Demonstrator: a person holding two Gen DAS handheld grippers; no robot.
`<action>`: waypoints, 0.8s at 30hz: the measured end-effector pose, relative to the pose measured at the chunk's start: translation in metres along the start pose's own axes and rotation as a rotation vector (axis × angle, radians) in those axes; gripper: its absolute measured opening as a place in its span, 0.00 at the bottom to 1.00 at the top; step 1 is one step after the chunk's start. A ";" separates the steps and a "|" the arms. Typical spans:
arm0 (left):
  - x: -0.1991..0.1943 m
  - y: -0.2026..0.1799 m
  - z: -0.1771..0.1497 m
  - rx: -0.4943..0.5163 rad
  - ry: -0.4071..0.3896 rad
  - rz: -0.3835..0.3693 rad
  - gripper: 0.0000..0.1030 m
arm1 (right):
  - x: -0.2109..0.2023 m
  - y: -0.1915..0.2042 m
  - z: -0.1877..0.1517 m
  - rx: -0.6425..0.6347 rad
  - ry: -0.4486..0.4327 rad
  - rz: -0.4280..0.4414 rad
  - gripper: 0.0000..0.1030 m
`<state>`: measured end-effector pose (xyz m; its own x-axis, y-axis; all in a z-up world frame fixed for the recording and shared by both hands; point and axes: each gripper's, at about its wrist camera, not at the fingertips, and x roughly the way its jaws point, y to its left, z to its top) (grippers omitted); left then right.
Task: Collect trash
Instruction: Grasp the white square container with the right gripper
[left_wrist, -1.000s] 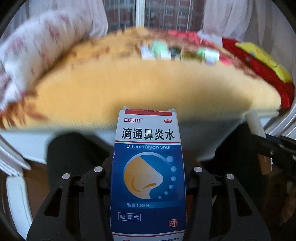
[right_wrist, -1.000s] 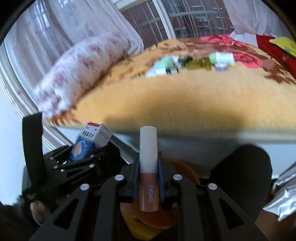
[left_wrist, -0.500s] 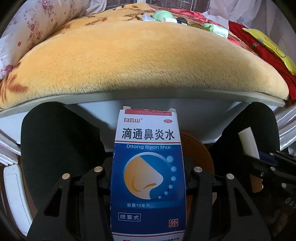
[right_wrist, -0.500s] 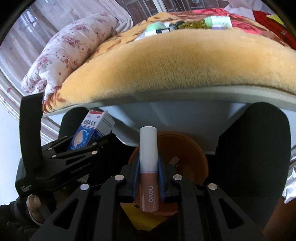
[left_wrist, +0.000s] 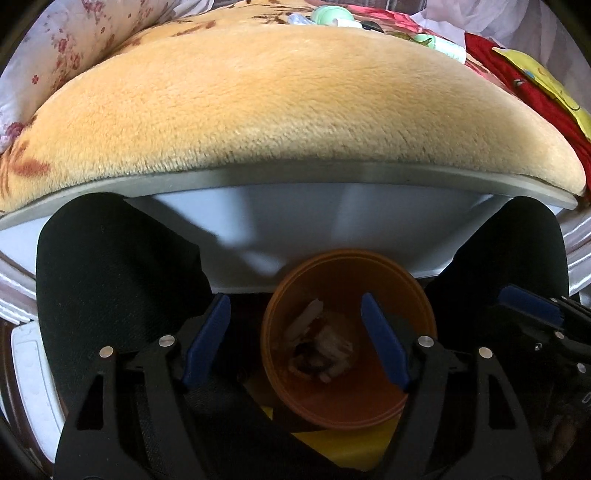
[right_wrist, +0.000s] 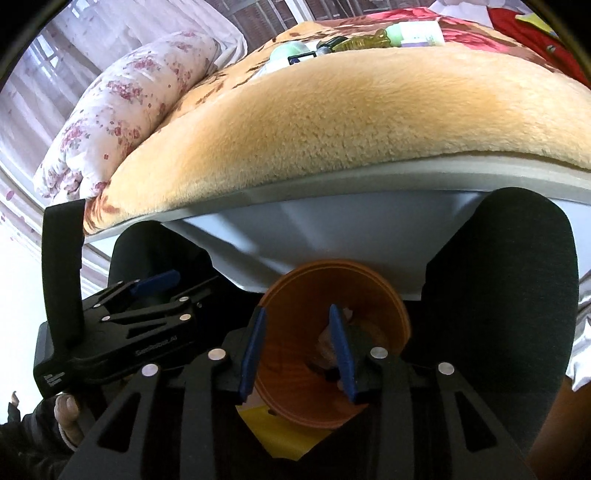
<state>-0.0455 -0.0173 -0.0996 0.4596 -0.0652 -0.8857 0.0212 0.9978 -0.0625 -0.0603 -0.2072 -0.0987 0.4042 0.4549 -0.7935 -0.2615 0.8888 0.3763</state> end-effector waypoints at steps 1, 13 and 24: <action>0.002 -0.003 0.001 -0.001 0.000 0.000 0.70 | -0.001 0.000 0.000 0.002 -0.001 0.000 0.36; -0.055 0.005 0.023 0.039 -0.159 -0.031 0.77 | -0.068 -0.008 0.073 -0.119 -0.138 -0.005 0.44; -0.076 0.009 0.095 0.013 -0.325 -0.019 0.84 | -0.019 -0.093 0.252 -0.156 -0.167 -0.277 0.47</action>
<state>0.0038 -0.0020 0.0111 0.7186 -0.0792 -0.6909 0.0427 0.9966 -0.0699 0.1775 -0.2839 0.0019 0.6129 0.2117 -0.7613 -0.2469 0.9665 0.0700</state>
